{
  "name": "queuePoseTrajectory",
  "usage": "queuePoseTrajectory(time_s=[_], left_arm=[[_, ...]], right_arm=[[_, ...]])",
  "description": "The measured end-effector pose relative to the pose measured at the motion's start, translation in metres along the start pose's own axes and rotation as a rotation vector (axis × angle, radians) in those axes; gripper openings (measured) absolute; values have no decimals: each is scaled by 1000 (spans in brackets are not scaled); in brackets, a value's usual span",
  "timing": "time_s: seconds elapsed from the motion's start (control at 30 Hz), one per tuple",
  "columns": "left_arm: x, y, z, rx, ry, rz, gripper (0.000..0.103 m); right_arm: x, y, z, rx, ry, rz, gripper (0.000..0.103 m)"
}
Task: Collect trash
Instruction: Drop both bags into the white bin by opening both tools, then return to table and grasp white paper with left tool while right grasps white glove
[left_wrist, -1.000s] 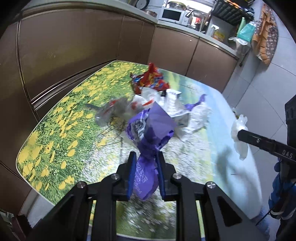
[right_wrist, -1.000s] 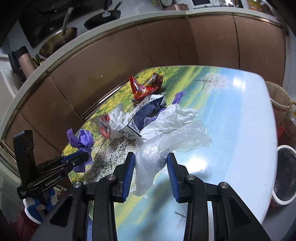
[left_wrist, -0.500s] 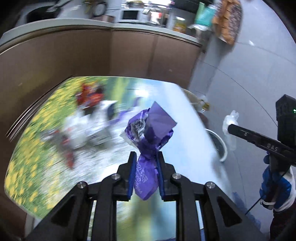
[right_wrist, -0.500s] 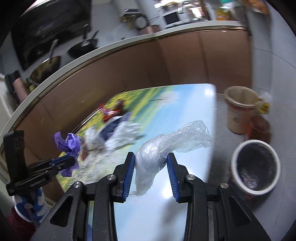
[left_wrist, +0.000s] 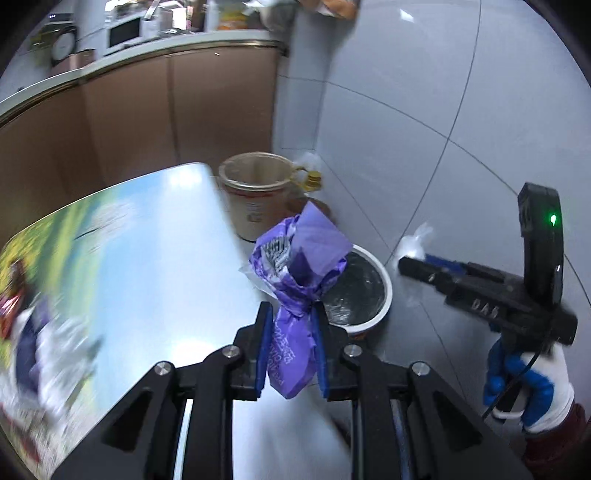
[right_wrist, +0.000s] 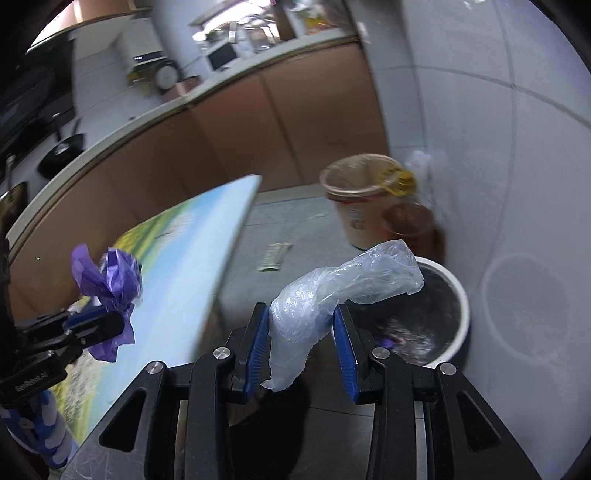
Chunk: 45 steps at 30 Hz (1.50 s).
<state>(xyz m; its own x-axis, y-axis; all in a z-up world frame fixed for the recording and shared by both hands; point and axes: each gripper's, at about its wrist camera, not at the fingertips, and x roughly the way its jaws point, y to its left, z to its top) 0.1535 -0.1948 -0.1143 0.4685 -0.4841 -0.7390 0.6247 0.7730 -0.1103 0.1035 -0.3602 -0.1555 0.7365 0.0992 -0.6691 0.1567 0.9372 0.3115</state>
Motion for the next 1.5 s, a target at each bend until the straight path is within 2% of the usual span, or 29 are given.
queuePoseTrajectory(time_s=[0.27, 0.33, 0.4, 0.47, 0.6, 0.8, 1.0, 1.27, 1.5], left_arm=[[105, -38, 56, 10, 79, -61, 22], [129, -43, 67, -8, 103, -86, 26], [145, -45, 75, -12, 122, -98, 37], [154, -47, 80, -13, 125, -101, 45], [157, -46, 89, -34, 118, -101, 46], [121, -36, 79, -45, 63, -71, 46], [52, -11, 52, -89, -92, 49, 46], [-26, 28, 7, -85, -129, 139, 46], [-91, 78, -34, -172, -178, 219, 46]], right_arm=[[73, -60, 13, 35, 67, -129, 38], [92, -73, 15, 39, 89, -164, 42], [102, -86, 14, 37, 103, -203, 48], [108, -98, 13, 59, 116, -229, 50], [105, -106, 5, 94, 118, -241, 53], [88, -88, 1, 77, 108, -217, 53], [49, -36, 7, 26, 29, -139, 54], [-2, 48, 11, -91, -52, -33, 57], [-34, 118, 13, -188, -91, 66, 59]])
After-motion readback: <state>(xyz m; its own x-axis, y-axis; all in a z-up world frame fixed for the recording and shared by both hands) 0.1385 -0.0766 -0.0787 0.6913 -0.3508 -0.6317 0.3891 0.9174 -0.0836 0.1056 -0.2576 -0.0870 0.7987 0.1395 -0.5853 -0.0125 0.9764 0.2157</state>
